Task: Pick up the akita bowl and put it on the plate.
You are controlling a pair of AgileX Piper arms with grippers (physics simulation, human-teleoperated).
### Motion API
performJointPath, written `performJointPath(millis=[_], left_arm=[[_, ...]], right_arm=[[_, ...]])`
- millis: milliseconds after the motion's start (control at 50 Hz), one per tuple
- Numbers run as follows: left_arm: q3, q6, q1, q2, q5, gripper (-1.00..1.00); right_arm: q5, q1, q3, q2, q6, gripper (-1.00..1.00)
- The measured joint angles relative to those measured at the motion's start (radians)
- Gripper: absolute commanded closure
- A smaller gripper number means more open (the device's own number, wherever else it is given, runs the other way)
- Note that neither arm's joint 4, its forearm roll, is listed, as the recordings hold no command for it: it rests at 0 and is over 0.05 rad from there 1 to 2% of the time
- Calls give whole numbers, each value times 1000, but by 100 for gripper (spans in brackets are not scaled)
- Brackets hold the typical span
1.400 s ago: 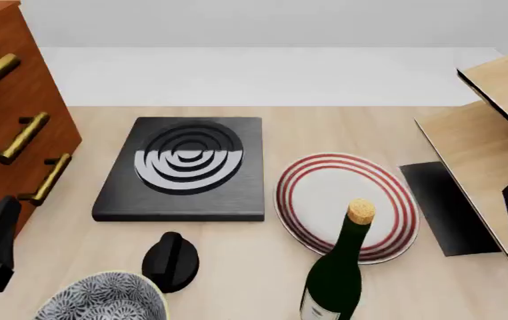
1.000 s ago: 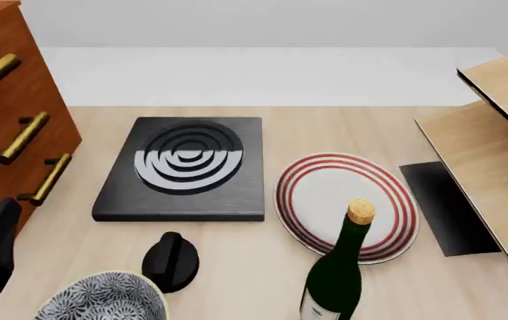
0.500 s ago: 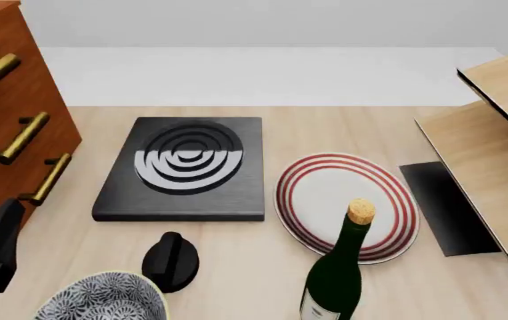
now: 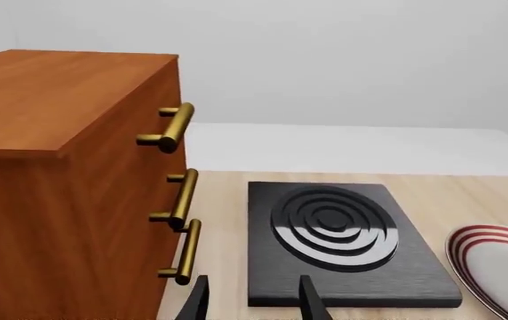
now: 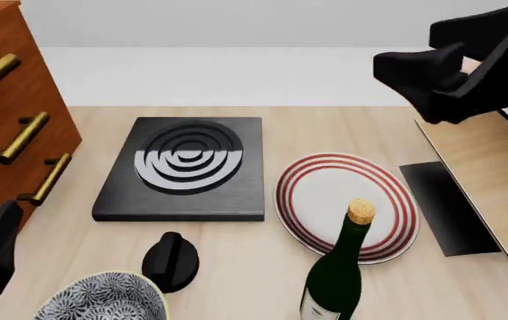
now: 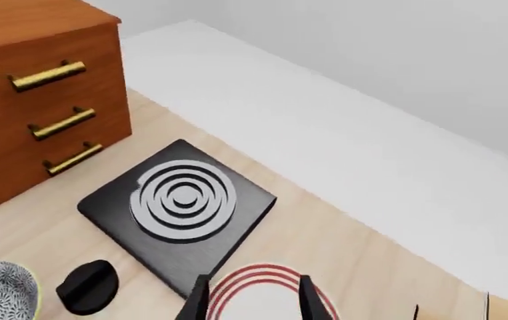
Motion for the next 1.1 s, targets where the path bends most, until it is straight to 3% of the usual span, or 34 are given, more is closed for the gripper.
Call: performJointPath(millis=[240,440,600,860,1100], left_arm=[[-11,0,0,-15,25,-100],[-19,-2,-3,-19,34,-100],[-26,-3,3,-21,36,-100],[-27,-7,6,-22,37,-100],[-37,-10,10,-22,45,-100]], right_arm=[[141,198,-215,267,-4,-100],[219,324,-338,464,-21,-100],[285,420,-418,592,-4,-100],[354,562,-481,746,52,-100],[332,619,-451,825,74,-100]])
